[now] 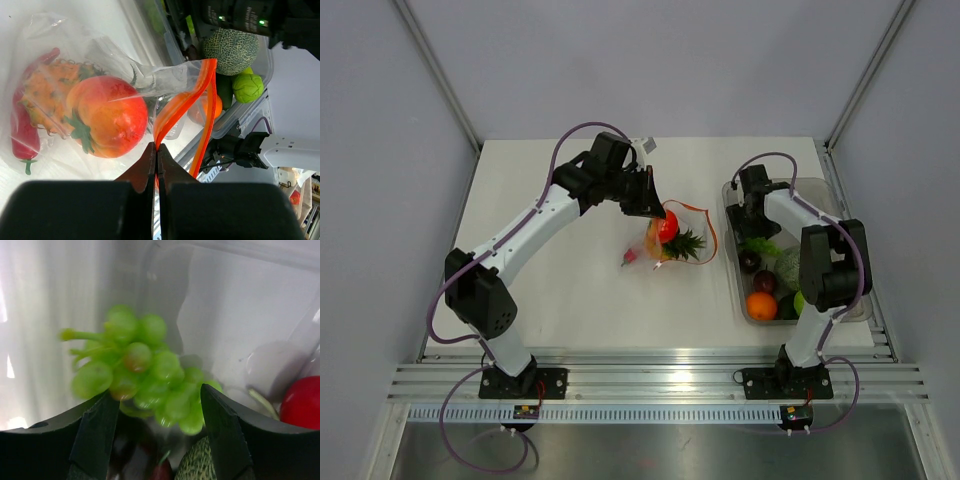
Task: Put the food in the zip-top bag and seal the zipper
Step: Pick up the fake fruit from the bin.
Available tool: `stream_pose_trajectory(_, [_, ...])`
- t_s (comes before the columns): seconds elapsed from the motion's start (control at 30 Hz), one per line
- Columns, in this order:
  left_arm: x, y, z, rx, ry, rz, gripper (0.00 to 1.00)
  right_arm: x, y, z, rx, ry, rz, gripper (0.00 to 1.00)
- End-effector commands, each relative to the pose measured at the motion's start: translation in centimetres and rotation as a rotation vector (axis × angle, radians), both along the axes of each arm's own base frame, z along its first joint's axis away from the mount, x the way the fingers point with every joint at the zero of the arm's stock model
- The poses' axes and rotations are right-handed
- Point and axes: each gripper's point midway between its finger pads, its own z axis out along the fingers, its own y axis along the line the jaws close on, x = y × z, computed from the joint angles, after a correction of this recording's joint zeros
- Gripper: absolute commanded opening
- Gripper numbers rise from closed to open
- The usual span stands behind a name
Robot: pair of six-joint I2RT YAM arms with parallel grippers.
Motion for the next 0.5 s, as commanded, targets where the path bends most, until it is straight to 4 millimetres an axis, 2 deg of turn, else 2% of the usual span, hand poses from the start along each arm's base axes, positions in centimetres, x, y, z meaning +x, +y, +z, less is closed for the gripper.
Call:
stream_pose_trajectory(0.0, [0.3,-0.3,1.5,-0.021,-0.048,-0.002,0.00,1.0,-0.7,-0.8,-0.046,0.010,-0.047,0.73])
stream_pose_trajectory(0.17, [0.1,-0.1,1.7,-0.021,-0.050,0.001,0.00,2.1,-2.4,-1.2,-0.085,-0.030,-0.158,0.73])
stream_pose_trajectory(0.37, [0.1,-0.2,1.9,-0.026,-0.050,-0.001,0.00,3.9,-2.2,-0.3,-0.056,-0.118,-0.206,0.69])
stream_pose_trajectory(0.47, [0.0,-0.2,2.0,-0.024,-0.051,-0.001,0.00,4.1,-2.1,0.3,-0.035,-0.153,-0.225,0.56])
